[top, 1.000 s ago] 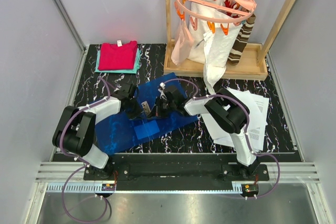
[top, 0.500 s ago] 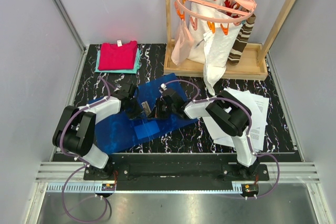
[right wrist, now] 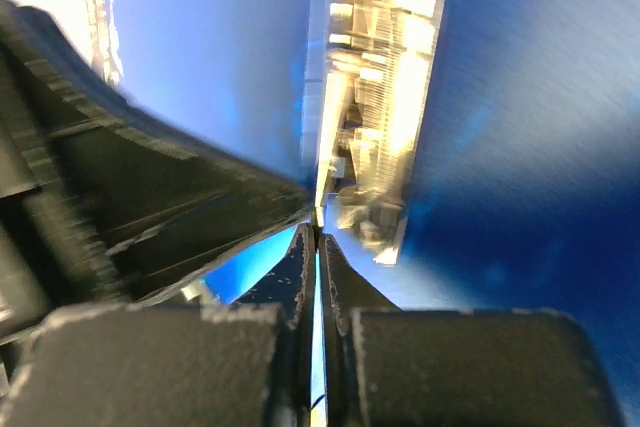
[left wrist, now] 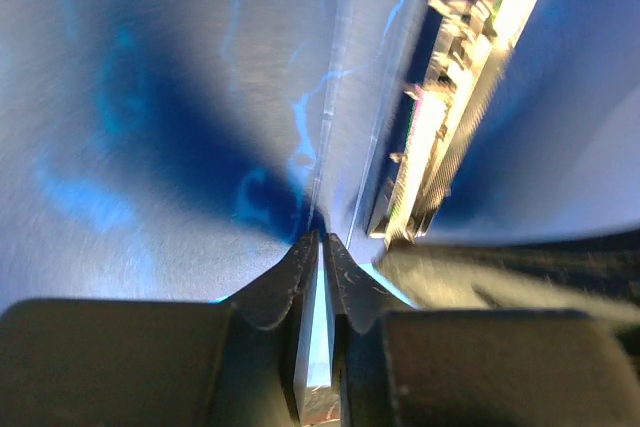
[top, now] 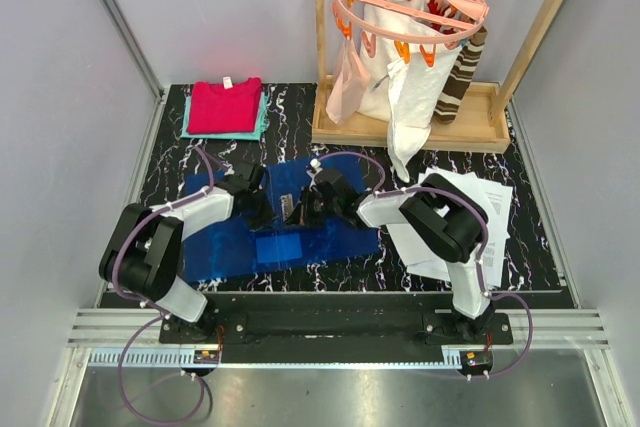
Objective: Put the files into the folder
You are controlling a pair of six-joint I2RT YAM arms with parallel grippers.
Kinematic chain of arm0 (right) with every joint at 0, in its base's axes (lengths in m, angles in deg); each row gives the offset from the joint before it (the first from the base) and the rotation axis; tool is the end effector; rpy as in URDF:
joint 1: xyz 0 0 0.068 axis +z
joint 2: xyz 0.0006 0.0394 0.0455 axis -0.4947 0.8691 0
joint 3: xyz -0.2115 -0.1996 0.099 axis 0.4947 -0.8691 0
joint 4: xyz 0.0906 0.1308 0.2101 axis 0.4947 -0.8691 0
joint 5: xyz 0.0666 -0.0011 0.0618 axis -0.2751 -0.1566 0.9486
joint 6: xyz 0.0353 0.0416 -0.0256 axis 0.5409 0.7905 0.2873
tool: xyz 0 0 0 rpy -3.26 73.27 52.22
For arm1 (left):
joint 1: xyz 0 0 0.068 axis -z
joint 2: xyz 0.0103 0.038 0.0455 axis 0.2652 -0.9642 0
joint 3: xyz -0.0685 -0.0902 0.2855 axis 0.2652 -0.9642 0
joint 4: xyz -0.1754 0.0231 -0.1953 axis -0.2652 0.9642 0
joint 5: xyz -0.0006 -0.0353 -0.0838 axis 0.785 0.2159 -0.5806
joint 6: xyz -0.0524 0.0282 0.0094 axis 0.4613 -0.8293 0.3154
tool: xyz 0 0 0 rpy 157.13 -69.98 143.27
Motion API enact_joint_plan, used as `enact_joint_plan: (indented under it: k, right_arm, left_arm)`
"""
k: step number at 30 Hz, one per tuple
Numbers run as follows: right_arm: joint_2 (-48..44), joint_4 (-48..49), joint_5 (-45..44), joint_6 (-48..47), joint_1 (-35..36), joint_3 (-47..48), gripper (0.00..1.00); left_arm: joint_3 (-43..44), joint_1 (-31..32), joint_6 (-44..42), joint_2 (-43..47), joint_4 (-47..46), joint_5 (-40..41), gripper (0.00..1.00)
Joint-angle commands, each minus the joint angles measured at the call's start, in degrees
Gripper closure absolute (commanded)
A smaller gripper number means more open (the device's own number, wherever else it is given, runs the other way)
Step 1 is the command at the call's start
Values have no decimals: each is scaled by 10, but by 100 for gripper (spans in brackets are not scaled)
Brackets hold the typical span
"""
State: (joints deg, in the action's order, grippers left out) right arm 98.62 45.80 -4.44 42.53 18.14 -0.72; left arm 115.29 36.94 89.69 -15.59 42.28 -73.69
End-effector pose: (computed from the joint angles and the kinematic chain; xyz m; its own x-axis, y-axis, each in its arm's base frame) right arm 0.2834 0.3356 0.1358 -0.9244 0.0424 -0.3792 -0.2812 0.5958 0.7523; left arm 0.2532 -0.1055 0.1752 -0.8932 -0.4087 -0.1873 -0.3315 0.8801 -0.3398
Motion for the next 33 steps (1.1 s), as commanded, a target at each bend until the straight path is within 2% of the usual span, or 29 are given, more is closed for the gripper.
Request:
enact_joint_plan:
  k: [1,5,9,13,17,18,20,21,22,24,25,28,32,33]
  right_arm:
    - [-56,-157,-11,-46,-4,27,100]
    - [-58,-188,1,-21,-9,45,100]
    - [-39,-184,-5,-16,-13,7,100]
    - [-45,-105,13,-3,-23,-47,100]
    - [-65,-123,28,-41,-48,-6,100]
    - [-69,-123,38,-45,-51,4,100]
    - [-75,-124,52,-53,-53,36,99]
    - [-75,-124,67,-54,-56,47,95]
    - [-69,-124,77,-51,-59,56,83]
    - [-63,-121,98,-48,-63,80,72]
    - [-60,-118,103,-46,-64,85,56]
    - [-67,-104,115,-45,-65,86,33]
    - [-94,-47,129,-19,-64,33,13]
    - [-96,-34,138,-8,-65,22,12]
  left_arm:
    - [-34,1,16,-32,25,62,87]
    - [-36,1,16,-30,27,77,89]
    - [-39,1,17,-30,28,79,89]
    - [-44,1,15,-20,27,81,90]
    - [-45,2,0,5,25,70,89]
    - [-45,1,-13,13,20,67,88]
    - [-48,2,-27,38,11,49,78]
    - [-49,1,-41,69,3,45,72]
    - [-52,2,-46,83,0,45,61]
    - [-54,2,-62,122,-13,41,53]
    - [-53,2,-65,130,-16,38,50]
    - [-47,2,-72,161,-22,14,46]
    - [-48,1,-70,198,-20,-11,42]
    - [-51,1,-72,208,-17,-19,41]
